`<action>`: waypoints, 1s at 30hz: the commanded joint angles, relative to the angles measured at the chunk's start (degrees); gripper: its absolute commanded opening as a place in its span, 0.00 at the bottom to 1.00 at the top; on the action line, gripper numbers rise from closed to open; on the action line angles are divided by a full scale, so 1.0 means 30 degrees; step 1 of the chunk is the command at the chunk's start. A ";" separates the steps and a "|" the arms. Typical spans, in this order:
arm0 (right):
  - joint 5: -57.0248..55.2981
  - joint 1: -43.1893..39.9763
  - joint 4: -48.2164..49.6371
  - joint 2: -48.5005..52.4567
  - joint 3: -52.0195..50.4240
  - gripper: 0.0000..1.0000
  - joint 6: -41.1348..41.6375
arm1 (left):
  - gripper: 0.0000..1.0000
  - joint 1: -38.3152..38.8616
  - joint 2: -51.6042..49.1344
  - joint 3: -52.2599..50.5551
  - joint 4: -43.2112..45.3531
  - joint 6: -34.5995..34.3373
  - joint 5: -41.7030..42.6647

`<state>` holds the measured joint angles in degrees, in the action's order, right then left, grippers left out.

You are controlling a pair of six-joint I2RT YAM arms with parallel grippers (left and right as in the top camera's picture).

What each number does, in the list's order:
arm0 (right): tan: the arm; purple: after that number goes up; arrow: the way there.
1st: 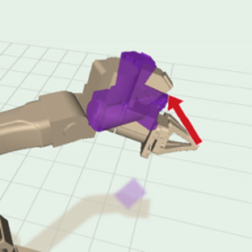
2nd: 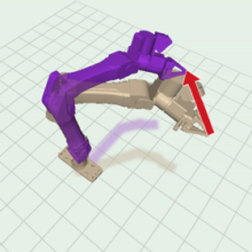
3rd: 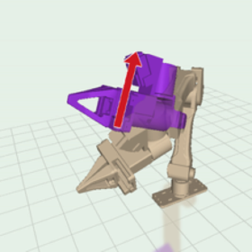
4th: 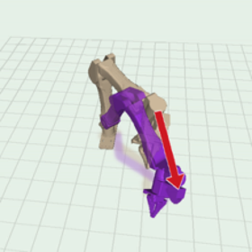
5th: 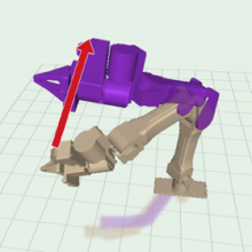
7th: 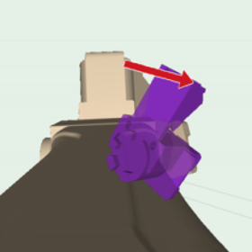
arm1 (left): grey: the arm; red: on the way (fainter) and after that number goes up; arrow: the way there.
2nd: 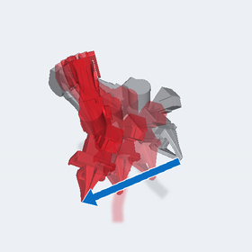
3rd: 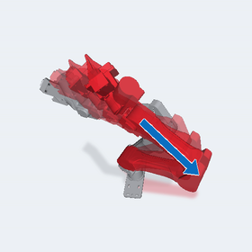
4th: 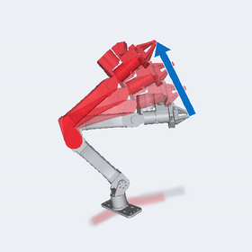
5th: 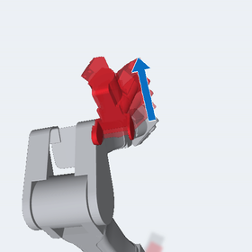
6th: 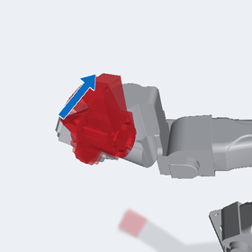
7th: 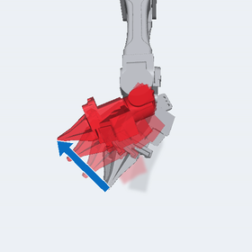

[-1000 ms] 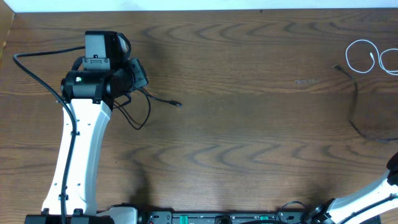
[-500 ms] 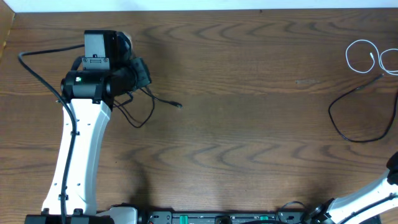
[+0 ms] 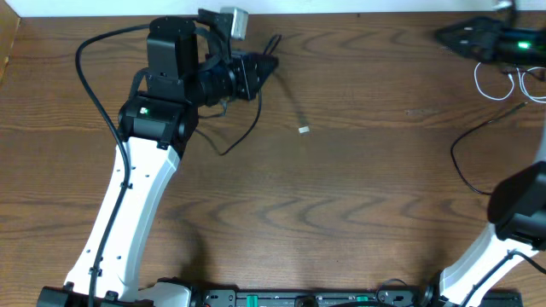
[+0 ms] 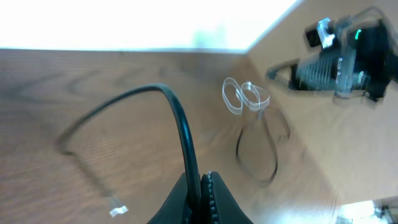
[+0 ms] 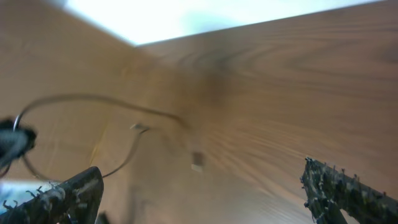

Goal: Untangle cables

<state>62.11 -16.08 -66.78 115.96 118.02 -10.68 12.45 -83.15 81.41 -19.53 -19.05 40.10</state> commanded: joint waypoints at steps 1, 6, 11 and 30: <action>0.0984 0.2171 0.0146 -0.0692 0.0138 0.99 -0.0678 | 0.08 -0.0036 -0.0036 0.0102 0.0503 -0.5311 -0.3789; 0.0969 0.5013 0.0612 -0.0685 0.0138 0.99 -0.0408 | 0.07 -0.0029 -0.0036 0.0102 0.0058 -1.0003 -0.8524; 0.0546 0.7978 0.1362 -0.0685 0.0124 0.99 0.0299 | 0.08 -0.0036 -0.0036 0.0102 0.0306 -1.2968 -0.9806; -0.2528 1.4302 0.5858 -0.0146 -0.0364 0.73 0.2470 | 0.07 -0.0969 -0.0036 0.0102 0.0415 -1.5125 -0.9063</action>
<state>59.51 26.04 -50.39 115.96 117.95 -4.71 10.46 -83.18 81.41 -18.68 -61.58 11.75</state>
